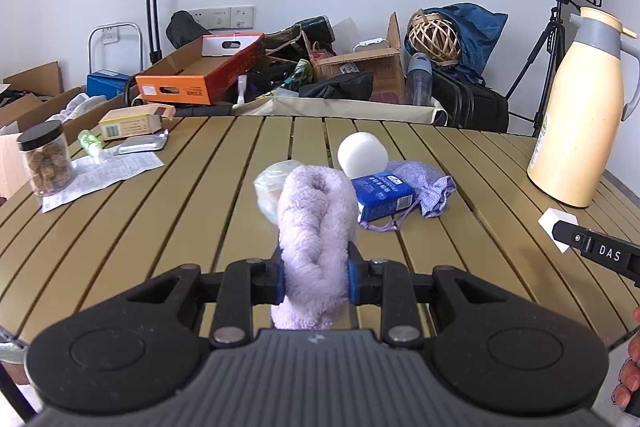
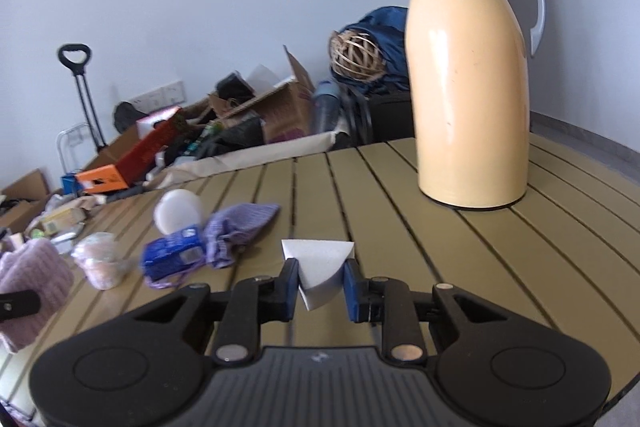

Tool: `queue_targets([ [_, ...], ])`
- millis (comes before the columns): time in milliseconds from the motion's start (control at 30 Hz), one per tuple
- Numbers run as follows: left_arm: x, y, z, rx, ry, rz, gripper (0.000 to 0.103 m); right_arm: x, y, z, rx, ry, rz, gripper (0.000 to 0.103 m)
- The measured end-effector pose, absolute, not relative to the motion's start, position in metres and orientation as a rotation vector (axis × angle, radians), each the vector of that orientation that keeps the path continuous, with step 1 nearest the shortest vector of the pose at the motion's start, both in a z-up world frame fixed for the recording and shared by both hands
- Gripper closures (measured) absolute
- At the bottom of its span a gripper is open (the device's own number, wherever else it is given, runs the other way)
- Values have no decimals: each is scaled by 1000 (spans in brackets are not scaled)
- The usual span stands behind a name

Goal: Collect trash
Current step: 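Close the right gripper on the white foam wedge, then carry the lavender slipper and white wedge off the table toward the black bin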

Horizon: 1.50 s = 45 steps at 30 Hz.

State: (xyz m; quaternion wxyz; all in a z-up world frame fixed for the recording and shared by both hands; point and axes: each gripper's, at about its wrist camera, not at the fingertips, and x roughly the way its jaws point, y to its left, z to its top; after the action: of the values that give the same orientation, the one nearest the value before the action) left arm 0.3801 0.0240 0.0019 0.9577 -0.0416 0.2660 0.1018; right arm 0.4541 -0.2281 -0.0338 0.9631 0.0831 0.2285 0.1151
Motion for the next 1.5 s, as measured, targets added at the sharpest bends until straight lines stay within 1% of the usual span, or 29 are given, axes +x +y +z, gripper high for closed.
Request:
queue_targets([
  [400, 320, 34, 9, -80, 531, 189, 76, 373, -199, -12, 100, 369, 331, 81],
  [733, 266, 43, -2, -74, 548, 164, 76, 302, -177, -21, 34, 354, 413, 81],
  [1000, 232, 42, -20, -50, 587, 141, 76, 263, -172, -41, 19, 413, 453, 81],
  [1500, 205, 40, -74, -23, 722, 111, 76, 227, -160, -100, -17, 618, 447, 81],
])
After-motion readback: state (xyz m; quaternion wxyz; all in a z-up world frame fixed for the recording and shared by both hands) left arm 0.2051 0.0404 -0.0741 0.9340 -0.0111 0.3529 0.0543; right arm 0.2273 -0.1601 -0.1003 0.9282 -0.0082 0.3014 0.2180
